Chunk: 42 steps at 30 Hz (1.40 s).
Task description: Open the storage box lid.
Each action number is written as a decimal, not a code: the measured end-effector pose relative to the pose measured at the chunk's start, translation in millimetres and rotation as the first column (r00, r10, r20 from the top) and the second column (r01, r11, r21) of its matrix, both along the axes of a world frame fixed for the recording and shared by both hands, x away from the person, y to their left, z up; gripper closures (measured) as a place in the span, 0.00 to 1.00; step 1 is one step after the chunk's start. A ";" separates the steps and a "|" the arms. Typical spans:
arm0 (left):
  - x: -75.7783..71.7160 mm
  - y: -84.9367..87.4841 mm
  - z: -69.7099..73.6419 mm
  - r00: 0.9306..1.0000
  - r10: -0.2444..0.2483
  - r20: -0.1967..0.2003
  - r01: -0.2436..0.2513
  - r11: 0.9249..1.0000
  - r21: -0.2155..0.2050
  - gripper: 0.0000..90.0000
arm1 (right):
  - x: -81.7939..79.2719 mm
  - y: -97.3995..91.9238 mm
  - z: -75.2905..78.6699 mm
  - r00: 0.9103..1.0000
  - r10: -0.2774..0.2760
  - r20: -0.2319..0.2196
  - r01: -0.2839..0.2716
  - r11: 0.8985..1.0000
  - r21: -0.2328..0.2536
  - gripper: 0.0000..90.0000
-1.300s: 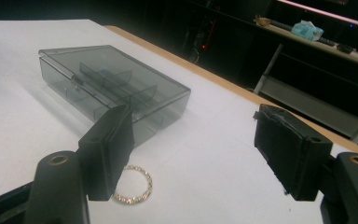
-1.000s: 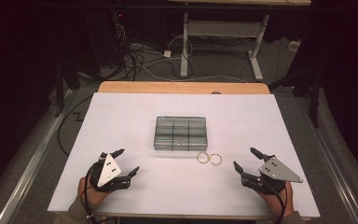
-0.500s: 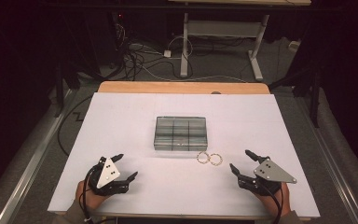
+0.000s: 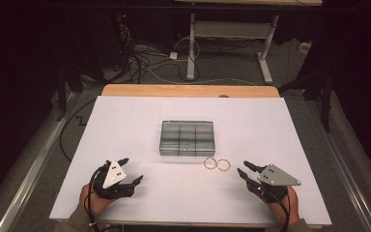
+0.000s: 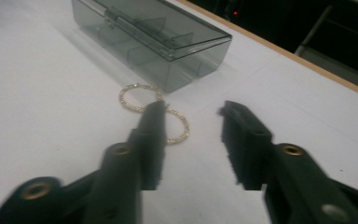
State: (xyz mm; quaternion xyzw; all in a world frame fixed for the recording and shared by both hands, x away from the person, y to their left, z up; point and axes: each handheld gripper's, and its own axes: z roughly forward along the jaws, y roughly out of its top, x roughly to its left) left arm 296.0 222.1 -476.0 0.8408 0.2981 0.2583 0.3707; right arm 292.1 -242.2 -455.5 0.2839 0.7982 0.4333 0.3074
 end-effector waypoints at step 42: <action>93.3 -44.6 10.8 0.961 -0.139 -0.238 0.092 0.976 -0.198 0.72 | 81.6 136.9 -16.1 0.977 0.167 -0.132 -0.186 0.972 -0.147 1.00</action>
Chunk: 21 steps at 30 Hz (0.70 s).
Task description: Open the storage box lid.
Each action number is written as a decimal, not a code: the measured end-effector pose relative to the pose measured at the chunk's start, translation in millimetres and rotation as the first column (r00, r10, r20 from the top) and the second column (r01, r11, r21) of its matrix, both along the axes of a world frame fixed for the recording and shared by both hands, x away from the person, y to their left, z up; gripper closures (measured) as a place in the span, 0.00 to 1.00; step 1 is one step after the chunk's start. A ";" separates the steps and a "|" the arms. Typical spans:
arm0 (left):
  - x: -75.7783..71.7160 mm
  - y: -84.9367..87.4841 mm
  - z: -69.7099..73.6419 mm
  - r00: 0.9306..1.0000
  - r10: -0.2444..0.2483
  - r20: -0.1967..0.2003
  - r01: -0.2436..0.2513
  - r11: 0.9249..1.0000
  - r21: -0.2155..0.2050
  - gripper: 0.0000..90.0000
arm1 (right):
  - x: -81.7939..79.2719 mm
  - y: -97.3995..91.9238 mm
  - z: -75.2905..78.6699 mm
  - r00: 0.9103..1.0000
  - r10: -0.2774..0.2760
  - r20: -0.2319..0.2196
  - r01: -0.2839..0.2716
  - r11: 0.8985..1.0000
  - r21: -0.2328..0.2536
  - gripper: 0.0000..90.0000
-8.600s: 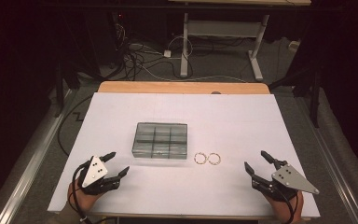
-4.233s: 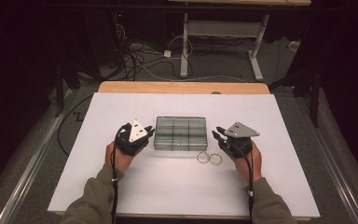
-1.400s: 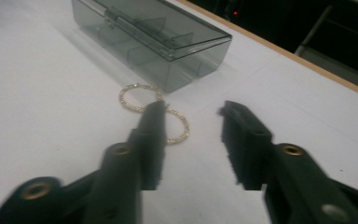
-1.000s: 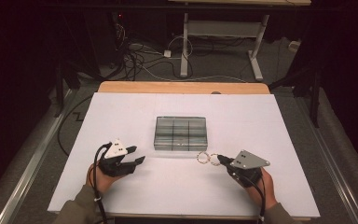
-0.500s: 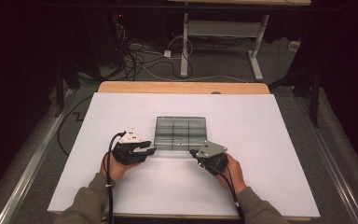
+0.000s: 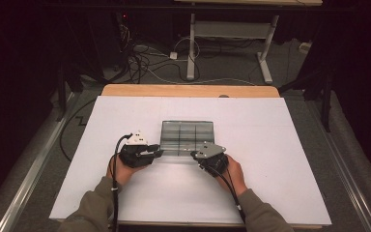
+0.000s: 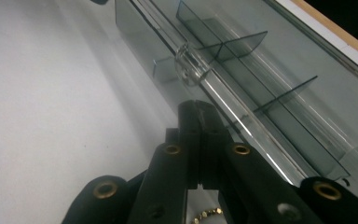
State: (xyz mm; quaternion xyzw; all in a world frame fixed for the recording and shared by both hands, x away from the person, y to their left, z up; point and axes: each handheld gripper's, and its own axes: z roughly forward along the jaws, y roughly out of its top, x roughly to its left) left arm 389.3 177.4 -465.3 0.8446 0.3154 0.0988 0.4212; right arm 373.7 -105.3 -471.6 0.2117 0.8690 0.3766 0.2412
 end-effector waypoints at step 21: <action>-2.2 2.5 6.6 0.999 0.014 0.052 -0.012 0.999 -0.031 0.76 | -4.4 1.9 9.1 0.999 -0.012 0.043 0.010 0.999 0.050 1.00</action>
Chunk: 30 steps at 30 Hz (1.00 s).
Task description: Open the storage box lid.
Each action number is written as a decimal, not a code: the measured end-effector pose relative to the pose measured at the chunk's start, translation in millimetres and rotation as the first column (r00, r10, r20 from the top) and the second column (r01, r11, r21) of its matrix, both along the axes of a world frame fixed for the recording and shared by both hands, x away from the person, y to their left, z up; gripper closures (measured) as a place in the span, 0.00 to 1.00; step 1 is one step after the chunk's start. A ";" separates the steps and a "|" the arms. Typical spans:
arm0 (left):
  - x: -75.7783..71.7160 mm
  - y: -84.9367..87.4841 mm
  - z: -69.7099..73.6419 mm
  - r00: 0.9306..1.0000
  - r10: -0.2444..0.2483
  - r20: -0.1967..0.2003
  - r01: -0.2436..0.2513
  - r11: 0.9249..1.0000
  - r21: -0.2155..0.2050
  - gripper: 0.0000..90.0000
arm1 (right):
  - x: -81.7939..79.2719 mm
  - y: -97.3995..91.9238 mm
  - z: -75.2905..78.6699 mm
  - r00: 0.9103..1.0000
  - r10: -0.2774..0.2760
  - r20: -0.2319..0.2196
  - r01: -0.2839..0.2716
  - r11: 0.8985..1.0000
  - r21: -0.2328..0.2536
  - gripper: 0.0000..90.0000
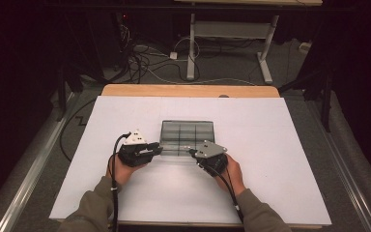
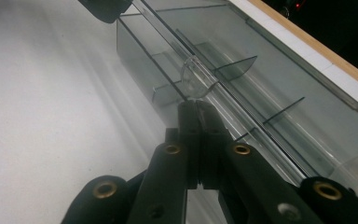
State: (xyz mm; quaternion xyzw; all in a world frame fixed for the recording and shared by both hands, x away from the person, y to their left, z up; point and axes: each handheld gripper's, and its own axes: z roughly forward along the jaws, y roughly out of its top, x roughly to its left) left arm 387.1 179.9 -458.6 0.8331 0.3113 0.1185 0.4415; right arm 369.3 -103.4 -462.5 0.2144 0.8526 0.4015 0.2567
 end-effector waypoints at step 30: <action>0.6 -1.8 24.5 0.979 0.066 0.193 -0.069 0.998 0.005 0.71 | 16.4 -54.0 27.0 0.971 -0.149 0.186 0.149 0.989 0.015 0.76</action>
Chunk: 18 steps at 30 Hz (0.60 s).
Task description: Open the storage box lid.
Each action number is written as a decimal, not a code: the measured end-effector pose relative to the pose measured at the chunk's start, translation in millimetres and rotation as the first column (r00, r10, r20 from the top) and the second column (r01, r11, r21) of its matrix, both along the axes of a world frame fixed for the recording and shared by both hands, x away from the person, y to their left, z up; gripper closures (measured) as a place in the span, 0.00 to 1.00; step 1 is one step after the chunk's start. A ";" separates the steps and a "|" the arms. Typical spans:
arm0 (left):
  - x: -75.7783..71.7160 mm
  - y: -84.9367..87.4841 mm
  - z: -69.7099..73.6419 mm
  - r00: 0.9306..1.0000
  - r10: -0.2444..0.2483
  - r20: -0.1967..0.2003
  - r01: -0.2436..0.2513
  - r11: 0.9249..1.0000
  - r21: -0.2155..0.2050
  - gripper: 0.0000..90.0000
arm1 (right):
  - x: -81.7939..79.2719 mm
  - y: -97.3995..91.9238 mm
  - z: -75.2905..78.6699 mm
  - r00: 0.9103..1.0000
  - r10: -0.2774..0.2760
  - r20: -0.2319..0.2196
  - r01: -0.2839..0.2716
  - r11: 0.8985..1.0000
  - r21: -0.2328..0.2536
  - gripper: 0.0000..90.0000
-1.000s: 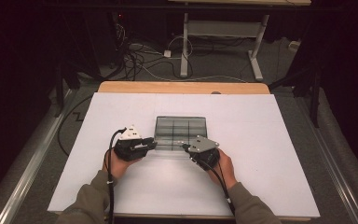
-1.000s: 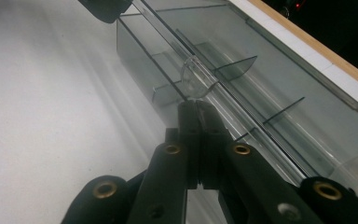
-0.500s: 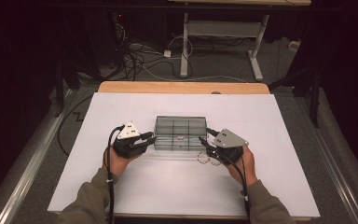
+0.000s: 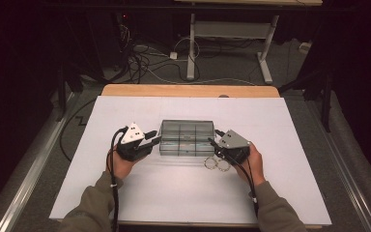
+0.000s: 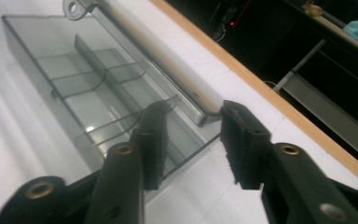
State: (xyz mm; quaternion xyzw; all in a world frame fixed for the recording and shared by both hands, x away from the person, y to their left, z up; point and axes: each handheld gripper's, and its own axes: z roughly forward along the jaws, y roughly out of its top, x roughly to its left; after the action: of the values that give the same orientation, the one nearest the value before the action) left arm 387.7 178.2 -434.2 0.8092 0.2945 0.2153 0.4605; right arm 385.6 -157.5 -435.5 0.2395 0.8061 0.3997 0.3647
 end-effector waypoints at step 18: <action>22.1 -16.0 21.7 0.990 0.016 0.140 -0.031 0.994 0.106 0.70 | 15.2 1.1 25.7 0.999 -0.018 0.027 0.019 0.999 -0.025 0.90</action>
State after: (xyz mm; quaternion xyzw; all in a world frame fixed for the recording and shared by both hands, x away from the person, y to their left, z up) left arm 409.8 162.2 -412.5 0.8124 0.2591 0.2923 0.4329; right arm 400.8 -156.4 -409.8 0.2368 0.8040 0.3892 0.3822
